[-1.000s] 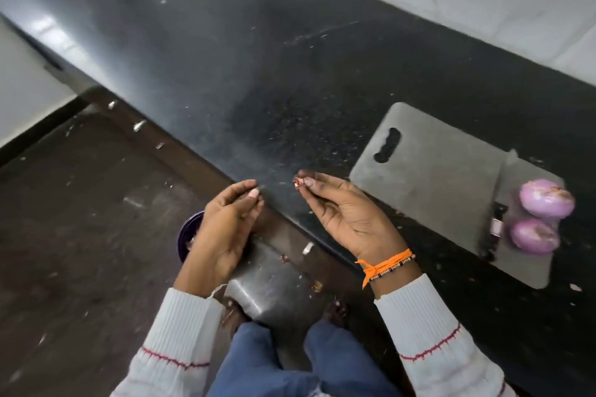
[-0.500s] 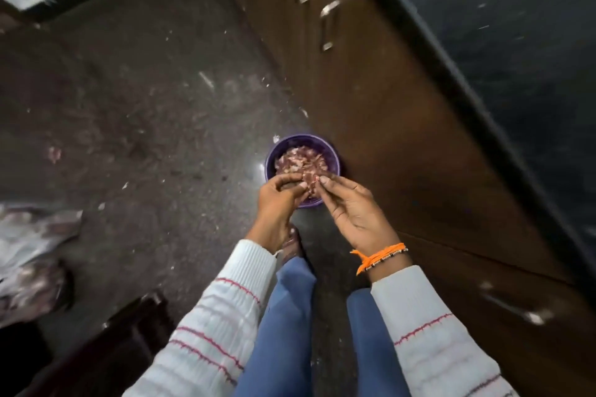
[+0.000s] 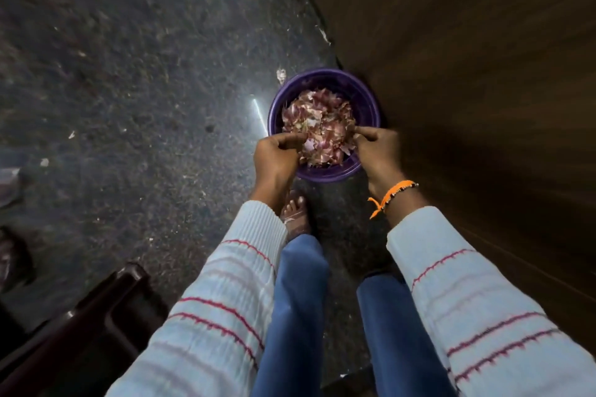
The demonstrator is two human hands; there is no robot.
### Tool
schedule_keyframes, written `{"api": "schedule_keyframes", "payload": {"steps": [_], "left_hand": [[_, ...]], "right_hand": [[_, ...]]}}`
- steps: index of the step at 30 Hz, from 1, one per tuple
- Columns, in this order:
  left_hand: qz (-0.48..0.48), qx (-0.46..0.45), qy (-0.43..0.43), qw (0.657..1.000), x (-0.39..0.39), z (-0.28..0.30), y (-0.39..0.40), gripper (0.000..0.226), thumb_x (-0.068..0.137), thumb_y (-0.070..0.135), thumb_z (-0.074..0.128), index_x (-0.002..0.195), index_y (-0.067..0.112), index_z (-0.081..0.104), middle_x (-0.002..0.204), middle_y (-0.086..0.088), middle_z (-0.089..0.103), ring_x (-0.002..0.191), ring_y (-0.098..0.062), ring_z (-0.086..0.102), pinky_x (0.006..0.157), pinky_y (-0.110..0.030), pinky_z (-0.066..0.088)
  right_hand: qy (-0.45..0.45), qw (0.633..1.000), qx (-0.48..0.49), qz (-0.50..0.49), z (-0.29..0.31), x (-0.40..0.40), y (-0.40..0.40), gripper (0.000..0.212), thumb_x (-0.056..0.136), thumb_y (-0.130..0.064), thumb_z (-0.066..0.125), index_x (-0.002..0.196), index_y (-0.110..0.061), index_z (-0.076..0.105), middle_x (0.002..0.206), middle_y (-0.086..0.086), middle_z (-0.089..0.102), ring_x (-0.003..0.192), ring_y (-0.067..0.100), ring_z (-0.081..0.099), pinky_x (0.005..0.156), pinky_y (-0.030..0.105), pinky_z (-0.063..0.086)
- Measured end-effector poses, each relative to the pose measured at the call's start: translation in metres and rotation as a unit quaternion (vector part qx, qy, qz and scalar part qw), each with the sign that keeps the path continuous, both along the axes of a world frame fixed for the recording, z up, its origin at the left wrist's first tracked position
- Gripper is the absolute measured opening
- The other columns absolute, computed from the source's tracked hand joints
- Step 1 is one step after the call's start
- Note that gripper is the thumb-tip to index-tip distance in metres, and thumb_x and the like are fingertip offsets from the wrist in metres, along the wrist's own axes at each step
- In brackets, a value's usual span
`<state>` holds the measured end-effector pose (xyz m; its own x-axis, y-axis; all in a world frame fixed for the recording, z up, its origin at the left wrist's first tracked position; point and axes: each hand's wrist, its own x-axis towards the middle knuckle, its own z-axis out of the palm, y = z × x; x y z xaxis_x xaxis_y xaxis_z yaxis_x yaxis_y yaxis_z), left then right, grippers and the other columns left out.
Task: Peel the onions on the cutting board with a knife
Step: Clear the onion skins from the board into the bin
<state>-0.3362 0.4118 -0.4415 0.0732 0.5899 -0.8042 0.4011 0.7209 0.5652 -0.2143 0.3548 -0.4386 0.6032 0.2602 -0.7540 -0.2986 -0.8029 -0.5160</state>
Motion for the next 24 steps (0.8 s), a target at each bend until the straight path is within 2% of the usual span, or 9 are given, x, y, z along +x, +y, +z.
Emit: {"api": "schedule_keyframes", "payload": {"steps": [2,5,7,10,13,15,19,22,24], "left_hand": [[-0.009,-0.003,0.013,1.000,0.003,-0.007,0.003,0.028,0.080,-0.010,0.061,0.079,0.017,0.068,0.092,-0.009,0.069,0.086,-0.019,0.066,0.066,-0.019,0.055],[0.014,-0.025,0.003,1.000,0.010,-0.008,0.007,0.010,0.085,0.000,0.061,0.079,0.006,0.066,0.072,-0.008,0.066,0.059,-0.011,0.063,0.054,-0.018,0.054],[0.001,-0.018,0.024,1.000,0.013,-0.010,0.011,0.017,0.089,0.015,0.061,0.075,0.006,0.063,0.061,-0.005,0.063,0.046,-0.009,0.057,0.048,-0.021,0.049],[-0.046,0.002,0.036,0.998,0.017,-0.012,0.014,0.010,0.086,0.008,0.063,0.076,0.012,0.063,0.076,-0.008,0.066,0.069,-0.020,0.064,0.073,-0.038,0.057],[-0.085,-0.024,0.004,0.996,0.025,-0.005,0.015,0.049,0.078,-0.007,0.065,0.119,0.017,0.055,0.115,-0.006,0.062,0.106,-0.022,0.060,0.092,-0.041,0.052],[-0.079,-0.028,-0.004,0.996,0.031,0.005,0.015,0.049,0.080,-0.006,0.063,0.124,0.013,0.052,0.116,-0.006,0.061,0.107,-0.020,0.059,0.094,-0.037,0.051],[-0.059,-0.006,0.001,0.998,0.038,0.041,0.011,0.024,0.087,0.001,0.057,0.108,0.013,0.059,0.102,-0.007,0.064,0.094,-0.018,0.060,0.090,-0.036,0.051],[-0.058,0.023,-0.019,0.998,0.044,0.087,0.001,0.019,0.088,0.003,0.056,0.105,0.011,0.061,0.103,-0.009,0.065,0.092,-0.018,0.061,0.086,-0.030,0.051],[-0.056,0.048,-0.033,0.997,0.047,0.120,-0.008,0.019,0.089,0.003,0.056,0.105,0.011,0.062,0.102,-0.009,0.066,0.093,-0.018,0.062,0.085,-0.029,0.050]], "right_hand": [[0.002,1.000,-0.008,0.005,-0.009,0.005,0.002,0.027,0.089,0.006,0.048,0.106,-0.002,0.068,0.111,0.016,0.067,0.104,0.024,0.062,0.095,0.037,0.050],[0.016,1.000,0.001,-0.021,-0.015,0.011,0.004,0.018,0.083,0.012,0.057,0.084,-0.001,0.069,0.101,0.023,0.068,0.092,0.029,0.067,0.083,0.035,0.055],[-0.011,1.000,-0.012,-0.013,-0.018,0.013,0.006,0.018,0.078,0.004,0.068,0.070,-0.011,0.065,0.095,0.022,0.069,0.085,0.030,0.068,0.076,0.038,0.058],[-0.040,0.998,-0.027,0.045,-0.018,0.014,0.008,0.018,0.079,0.002,0.067,0.075,-0.016,0.068,0.099,0.016,0.070,0.092,0.028,0.067,0.083,0.042,0.056],[-0.021,0.992,-0.031,0.124,-0.010,0.013,0.009,0.030,0.082,0.012,0.057,0.098,-0.009,0.071,0.121,0.009,0.062,0.114,0.022,0.056,0.095,0.033,0.049],[-0.014,0.994,-0.011,0.108,-0.002,0.014,0.009,0.027,0.082,0.007,0.060,0.101,-0.008,0.070,0.121,0.009,0.062,0.114,0.023,0.056,0.095,0.034,0.050],[-0.019,0.997,0.031,0.066,0.029,0.017,0.007,0.024,0.084,0.003,0.056,0.103,-0.006,0.068,0.108,0.009,0.067,0.101,0.020,0.061,0.087,0.032,0.052],[-0.034,0.995,0.077,0.055,0.073,0.018,-0.001,0.022,0.085,0.001,0.056,0.099,-0.009,0.069,0.097,0.004,0.067,0.088,0.011,0.060,0.074,0.020,0.050],[-0.048,0.992,0.107,0.048,0.103,0.017,-0.007,0.021,0.083,0.001,0.058,0.094,-0.012,0.070,0.094,0.005,0.069,0.086,0.013,0.063,0.080,0.028,0.053]]}}
